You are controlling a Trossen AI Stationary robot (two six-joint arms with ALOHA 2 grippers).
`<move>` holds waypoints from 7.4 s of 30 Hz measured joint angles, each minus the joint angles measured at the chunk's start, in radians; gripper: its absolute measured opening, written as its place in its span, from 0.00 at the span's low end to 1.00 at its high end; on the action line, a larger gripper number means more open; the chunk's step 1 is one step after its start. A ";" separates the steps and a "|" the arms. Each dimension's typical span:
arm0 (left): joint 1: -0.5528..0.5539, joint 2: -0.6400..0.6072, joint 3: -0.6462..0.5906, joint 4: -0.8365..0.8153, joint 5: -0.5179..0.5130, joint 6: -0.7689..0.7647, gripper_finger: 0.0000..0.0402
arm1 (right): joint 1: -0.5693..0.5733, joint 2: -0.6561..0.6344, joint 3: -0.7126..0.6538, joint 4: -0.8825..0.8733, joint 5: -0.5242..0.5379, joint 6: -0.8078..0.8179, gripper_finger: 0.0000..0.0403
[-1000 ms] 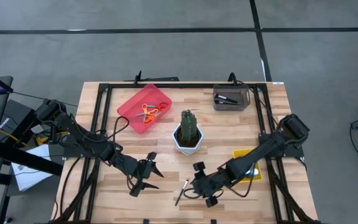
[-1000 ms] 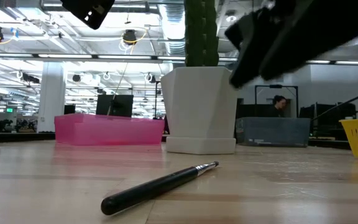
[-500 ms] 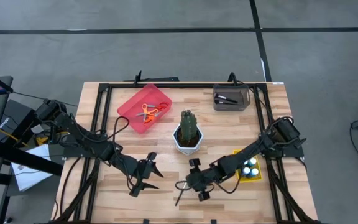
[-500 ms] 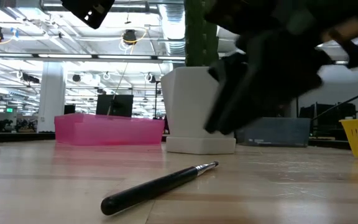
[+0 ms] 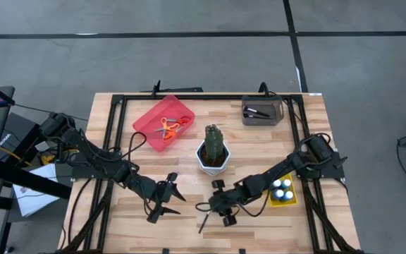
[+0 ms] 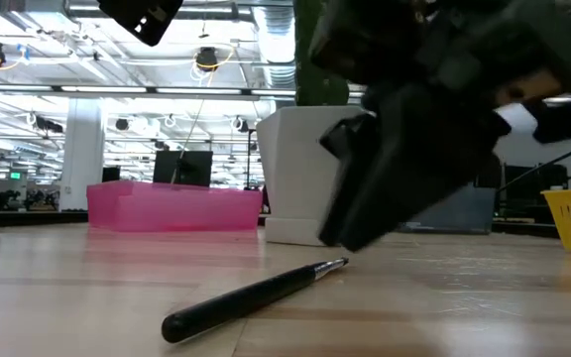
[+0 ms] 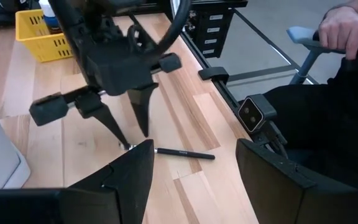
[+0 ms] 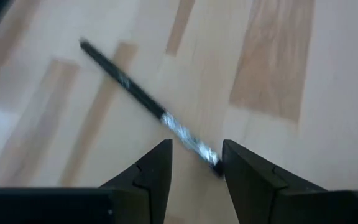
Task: Pick & Place Paint Supplies
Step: Put the foundation brush into the black bin
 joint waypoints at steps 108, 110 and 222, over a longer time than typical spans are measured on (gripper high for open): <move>-0.010 0.000 -0.001 -0.008 -0.002 0.029 0.55 | 0.387 -0.321 0.002 -0.517 0.819 0.398 0.00; -0.013 0.000 -0.001 -0.008 -0.002 0.029 0.55 | 0.394 -0.337 0.001 -0.557 0.839 0.433 0.00; -0.014 0.126 0.000 0.055 -0.029 -0.068 0.55 | -1.308 -0.736 0.187 -1.240 -0.053 -0.899 0.00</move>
